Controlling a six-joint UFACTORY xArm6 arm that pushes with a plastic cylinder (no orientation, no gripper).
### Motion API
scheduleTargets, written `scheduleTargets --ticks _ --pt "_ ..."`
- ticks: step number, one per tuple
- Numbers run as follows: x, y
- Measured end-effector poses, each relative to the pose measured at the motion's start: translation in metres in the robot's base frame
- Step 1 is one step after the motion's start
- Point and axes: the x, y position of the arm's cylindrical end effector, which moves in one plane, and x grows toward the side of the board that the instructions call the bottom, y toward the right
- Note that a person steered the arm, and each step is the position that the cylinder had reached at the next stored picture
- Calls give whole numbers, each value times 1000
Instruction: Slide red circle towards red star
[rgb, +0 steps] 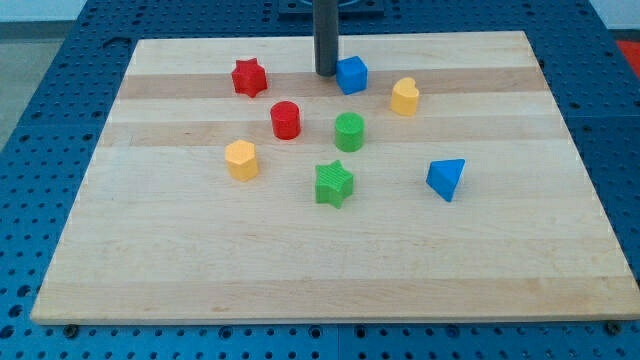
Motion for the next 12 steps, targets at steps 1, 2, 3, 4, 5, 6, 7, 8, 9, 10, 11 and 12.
scheduleTargets --ticks 1,2,3,4,5,6,7,8,9,10,11,12 --pt "0 -6" --pt "1 -22" --pt "19 -24" --pt "23 -24" --pt "25 -20" --pt "25 -9" --pt "39 -5" --pt "56 -5" --pt "58 -3" --pt "58 13" --pt "64 19" --pt "87 18"
